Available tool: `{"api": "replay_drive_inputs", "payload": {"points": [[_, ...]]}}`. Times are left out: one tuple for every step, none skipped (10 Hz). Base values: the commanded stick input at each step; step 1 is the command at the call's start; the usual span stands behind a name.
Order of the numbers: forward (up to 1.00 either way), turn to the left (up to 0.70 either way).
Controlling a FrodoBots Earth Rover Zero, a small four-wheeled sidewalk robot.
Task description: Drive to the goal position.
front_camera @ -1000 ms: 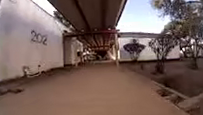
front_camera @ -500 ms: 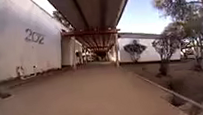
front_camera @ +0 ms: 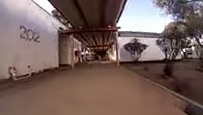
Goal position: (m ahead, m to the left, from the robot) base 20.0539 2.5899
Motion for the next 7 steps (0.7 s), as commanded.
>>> {"api": "replay_drive_inputs", "payload": {"points": [[0.7,0.0],[0.7,0.0],[0.7,0.0],[0.7,0.0],[0.7,0.0],[0.7,0.0],[0.7,0.0]]}}
